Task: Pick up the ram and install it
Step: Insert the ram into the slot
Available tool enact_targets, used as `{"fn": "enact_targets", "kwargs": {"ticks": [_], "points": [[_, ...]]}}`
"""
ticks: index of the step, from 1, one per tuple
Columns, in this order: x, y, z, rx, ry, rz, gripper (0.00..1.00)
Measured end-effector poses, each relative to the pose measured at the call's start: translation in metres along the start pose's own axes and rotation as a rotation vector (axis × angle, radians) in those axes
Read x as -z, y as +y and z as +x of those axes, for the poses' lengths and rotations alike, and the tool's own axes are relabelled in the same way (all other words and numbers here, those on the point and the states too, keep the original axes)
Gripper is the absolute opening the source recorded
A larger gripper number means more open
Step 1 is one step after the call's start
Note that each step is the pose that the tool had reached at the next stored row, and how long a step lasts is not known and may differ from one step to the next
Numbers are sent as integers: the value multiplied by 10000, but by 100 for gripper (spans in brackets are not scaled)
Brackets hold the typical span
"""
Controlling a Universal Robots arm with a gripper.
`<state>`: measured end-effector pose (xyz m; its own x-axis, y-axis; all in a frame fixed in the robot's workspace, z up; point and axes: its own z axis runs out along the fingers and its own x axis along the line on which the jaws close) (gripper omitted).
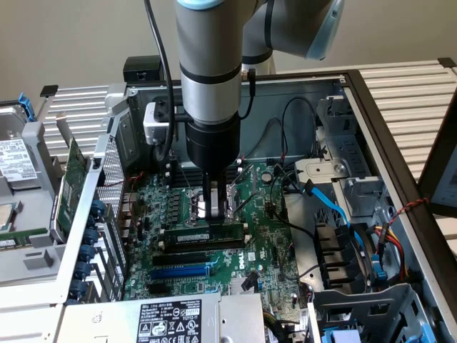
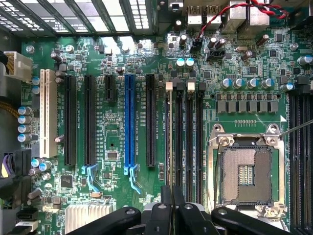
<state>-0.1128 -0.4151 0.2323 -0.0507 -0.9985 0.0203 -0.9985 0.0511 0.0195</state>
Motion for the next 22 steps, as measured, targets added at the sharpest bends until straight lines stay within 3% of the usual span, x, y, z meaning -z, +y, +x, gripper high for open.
{"fn": "enact_targets", "kwargs": {"ticks": [22], "points": [[-38,9,0,0,-1,0,12]]}}
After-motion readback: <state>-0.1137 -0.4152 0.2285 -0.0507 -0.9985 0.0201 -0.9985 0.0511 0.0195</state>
